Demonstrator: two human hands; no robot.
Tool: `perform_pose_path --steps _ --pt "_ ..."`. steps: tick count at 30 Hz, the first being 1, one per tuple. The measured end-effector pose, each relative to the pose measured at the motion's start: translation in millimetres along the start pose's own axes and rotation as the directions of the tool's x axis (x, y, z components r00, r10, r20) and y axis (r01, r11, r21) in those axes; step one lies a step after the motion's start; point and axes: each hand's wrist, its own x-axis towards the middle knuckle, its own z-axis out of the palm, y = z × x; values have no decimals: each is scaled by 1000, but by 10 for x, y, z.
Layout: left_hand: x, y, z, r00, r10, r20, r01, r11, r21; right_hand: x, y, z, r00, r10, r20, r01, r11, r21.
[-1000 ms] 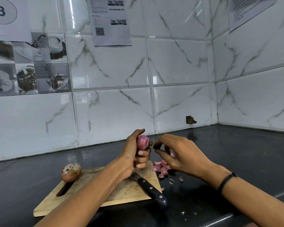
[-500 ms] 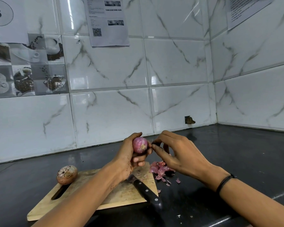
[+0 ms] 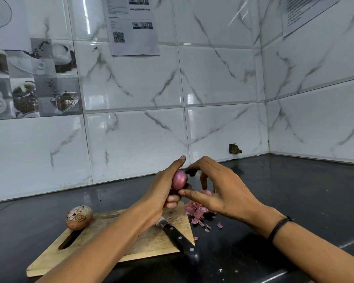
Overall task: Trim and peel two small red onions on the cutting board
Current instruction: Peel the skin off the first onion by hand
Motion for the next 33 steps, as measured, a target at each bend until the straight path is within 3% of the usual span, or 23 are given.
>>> perform_pose_path --steps 6,14,24,27,33 --pt "-57 36 32 998 58 1 -58 993 107 1 -35 13 1000 -26 -14 27 999 24" --pt "-86 13 16 995 73 73 -85 980 180 2 -3 14 999 45 -31 -42 997 72" --pt "-126 29 61 992 120 43 -128 936 327 21 -39 -1 1000 -28 -4 29 995 90" --pt "-121 22 94 991 136 -1 -130 948 292 20 -26 -4 999 -37 -20 38 994 99" --pt "-51 -12 65 962 272 -18 -237 865 442 16 -18 -2 998 -44 -40 48 993 103"
